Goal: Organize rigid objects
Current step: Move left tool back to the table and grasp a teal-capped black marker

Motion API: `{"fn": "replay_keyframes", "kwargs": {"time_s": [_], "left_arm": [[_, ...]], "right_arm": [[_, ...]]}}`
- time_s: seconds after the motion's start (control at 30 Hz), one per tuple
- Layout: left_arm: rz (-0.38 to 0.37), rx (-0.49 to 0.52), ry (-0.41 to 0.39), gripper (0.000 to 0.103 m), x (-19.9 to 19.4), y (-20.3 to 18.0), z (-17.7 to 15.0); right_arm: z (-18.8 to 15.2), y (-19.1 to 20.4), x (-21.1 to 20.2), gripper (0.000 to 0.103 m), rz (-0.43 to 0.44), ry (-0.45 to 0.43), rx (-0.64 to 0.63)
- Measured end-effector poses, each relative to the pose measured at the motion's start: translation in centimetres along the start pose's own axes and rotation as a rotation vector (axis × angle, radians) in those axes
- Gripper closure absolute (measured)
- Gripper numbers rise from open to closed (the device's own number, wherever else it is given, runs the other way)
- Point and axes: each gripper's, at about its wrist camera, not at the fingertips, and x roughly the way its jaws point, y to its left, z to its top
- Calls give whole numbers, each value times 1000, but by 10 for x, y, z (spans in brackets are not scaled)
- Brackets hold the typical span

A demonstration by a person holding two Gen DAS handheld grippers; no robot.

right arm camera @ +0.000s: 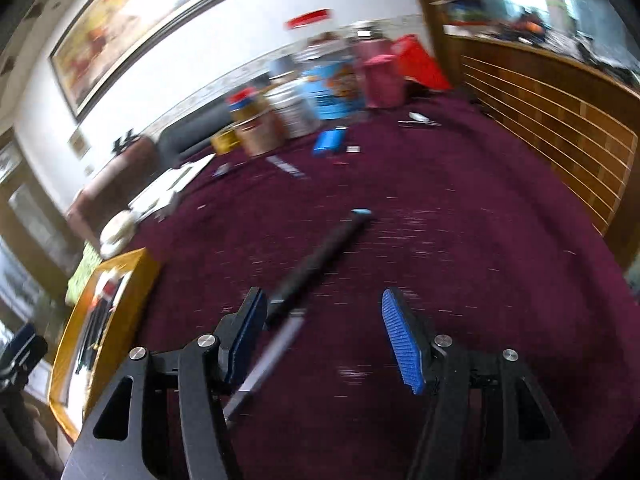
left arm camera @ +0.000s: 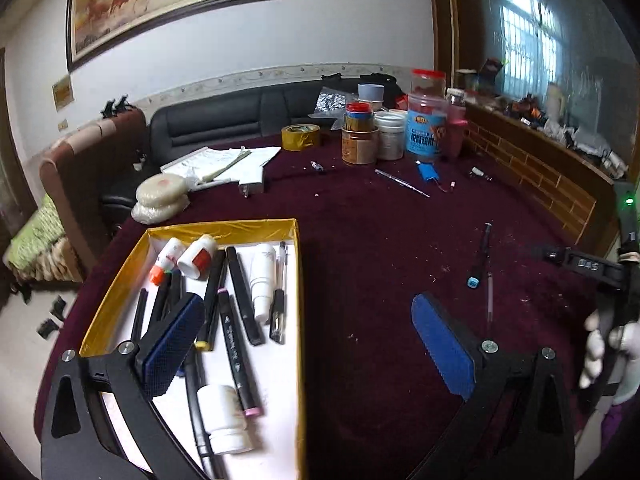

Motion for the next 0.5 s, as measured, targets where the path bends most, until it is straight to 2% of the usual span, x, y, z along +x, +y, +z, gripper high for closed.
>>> {"fn": "replay_keyframes", "kwargs": {"time_s": [0.07,0.13,0.17,0.23,0.3,0.33,0.37,0.43,0.5], "left_arm": [[37,24,-7,0,3,-14,2],[94,33,-51,0,-5,-24,4],[143,27,-103,0,-17,-25,5],[240,6,-289,0,-53,-30,10],[258,-8,-427,0,-83,-38,12],[251,-8,-431,0,-85,-41,15],[210,19,-391,0,-79,-48,21],[131,88,-250,0,-51,-61,30],[119,96,-157,0,-22,-70,32]], "right_arm": [[0,-13,0,48,-3,3,22],[-2,-20,2,48,5,10,32],[-5,-22,3,48,12,16,34],[-9,-22,4,48,29,25,31],[-9,-18,6,48,46,33,17],[-8,-17,7,48,54,35,14],[-4,-15,7,48,66,36,12],[5,-12,8,48,80,34,10],[16,-9,12,47,68,30,-11]]}}
